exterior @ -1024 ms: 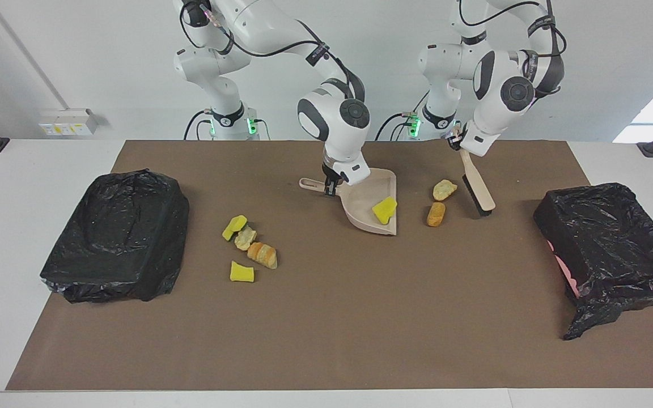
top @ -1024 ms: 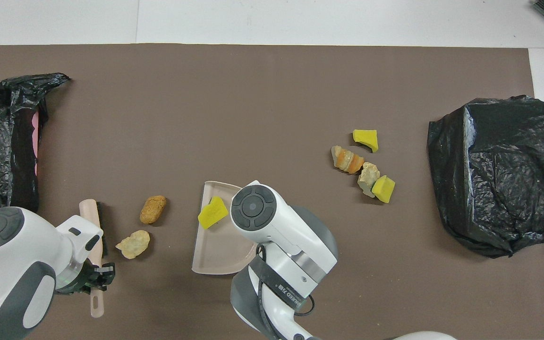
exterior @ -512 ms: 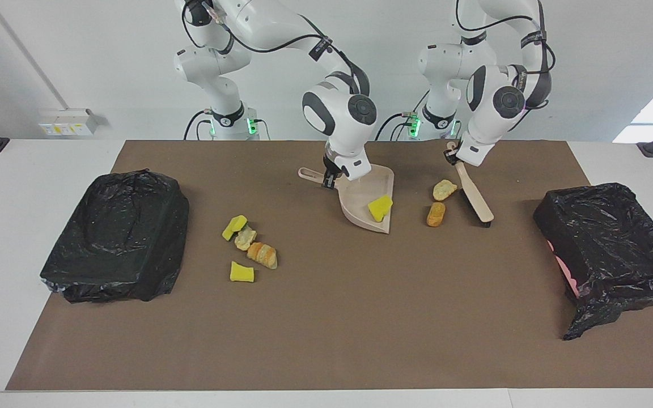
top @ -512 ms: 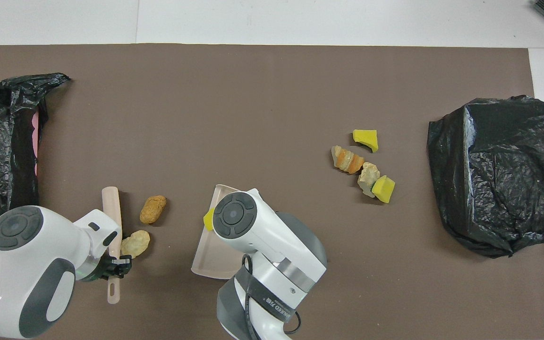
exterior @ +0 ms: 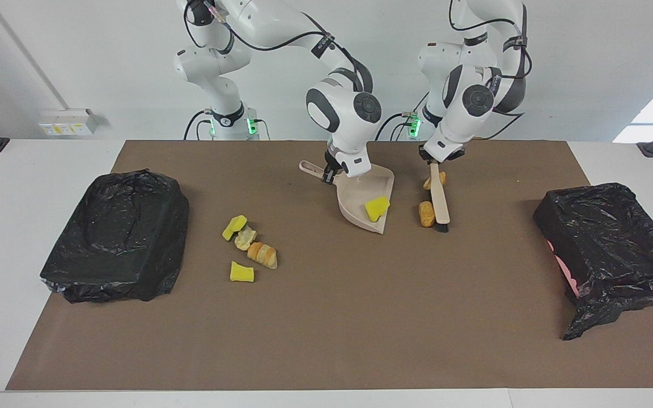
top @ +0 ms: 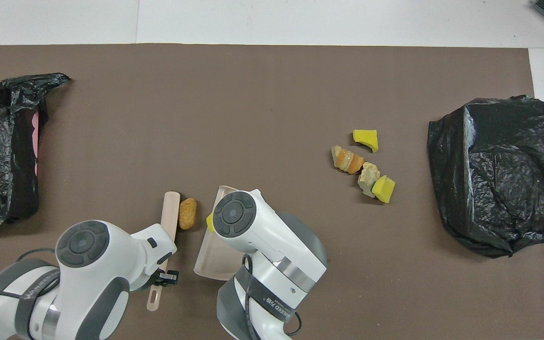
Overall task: Sweep and dump trash in bin
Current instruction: 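Sweep the sponge and bread scraps into the dustpan with the left gripper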
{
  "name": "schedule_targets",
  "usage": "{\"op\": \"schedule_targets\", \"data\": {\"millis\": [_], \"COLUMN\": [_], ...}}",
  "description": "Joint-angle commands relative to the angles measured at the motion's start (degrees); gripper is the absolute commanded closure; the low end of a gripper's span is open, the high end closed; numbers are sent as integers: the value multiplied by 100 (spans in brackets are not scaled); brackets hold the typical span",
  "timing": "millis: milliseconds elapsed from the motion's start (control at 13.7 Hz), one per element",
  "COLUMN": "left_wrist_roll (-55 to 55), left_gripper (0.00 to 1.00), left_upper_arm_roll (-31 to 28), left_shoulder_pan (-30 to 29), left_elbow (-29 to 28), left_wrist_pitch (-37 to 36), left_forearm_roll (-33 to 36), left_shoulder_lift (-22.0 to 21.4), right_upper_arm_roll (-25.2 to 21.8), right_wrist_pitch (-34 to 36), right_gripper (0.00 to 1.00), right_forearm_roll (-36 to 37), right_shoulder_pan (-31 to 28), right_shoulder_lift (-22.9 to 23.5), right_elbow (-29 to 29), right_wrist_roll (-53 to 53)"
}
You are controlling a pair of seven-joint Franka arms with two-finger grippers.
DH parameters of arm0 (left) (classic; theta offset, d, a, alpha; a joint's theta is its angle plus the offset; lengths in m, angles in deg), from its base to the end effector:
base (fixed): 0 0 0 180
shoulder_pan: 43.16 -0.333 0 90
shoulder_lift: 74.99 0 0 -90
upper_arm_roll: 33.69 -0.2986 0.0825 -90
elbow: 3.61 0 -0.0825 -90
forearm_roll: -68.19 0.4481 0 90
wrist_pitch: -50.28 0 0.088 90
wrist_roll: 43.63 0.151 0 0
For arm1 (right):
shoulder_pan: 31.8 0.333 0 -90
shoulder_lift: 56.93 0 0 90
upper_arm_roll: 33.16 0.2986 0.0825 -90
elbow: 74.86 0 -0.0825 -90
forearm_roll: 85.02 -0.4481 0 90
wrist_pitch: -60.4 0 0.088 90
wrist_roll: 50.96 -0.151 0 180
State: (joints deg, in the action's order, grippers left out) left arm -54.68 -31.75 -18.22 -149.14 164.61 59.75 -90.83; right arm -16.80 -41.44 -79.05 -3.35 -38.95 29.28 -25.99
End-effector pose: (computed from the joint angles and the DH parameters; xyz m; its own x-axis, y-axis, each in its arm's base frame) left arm 0.3872 -0.2114 0.2518 0.9396 -0.1929 -0.2828 -0.1862 -0.9812 0.0505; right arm 0.4545 0.4299 0.2582 0.2721 0.9134 -0.3029 0.9356 -0.3247 -0.1389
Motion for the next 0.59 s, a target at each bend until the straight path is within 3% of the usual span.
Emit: {"op": "schedule_targets", "data": {"millis": [0,220,512], "left_wrist_roll": [155,165,-886], "left_gripper": [100,100,100], "left_upper_arm_roll": [-71,-71,-132], "left_shoulder_pan": [711,1205,944], "left_elbow": [69,296,684], "left_wrist_pitch": [327,109,-1148], "left_forearm_roll": [-254,-395,-404], "left_shoulder_lift": [161,161,38], "right_upper_arm_roll": [25,25,34], "right_wrist_pitch": [156,156,51], "right_gripper": [100,100,100], "right_forearm_roll": [18,18,-51], "right_shoulder_pan": [-24,-24,-68], "right_shoulder_lift": [-58,-50,-50], "right_elbow": [-25,-25,62], "right_wrist_roll": [-133,-133,242]}}
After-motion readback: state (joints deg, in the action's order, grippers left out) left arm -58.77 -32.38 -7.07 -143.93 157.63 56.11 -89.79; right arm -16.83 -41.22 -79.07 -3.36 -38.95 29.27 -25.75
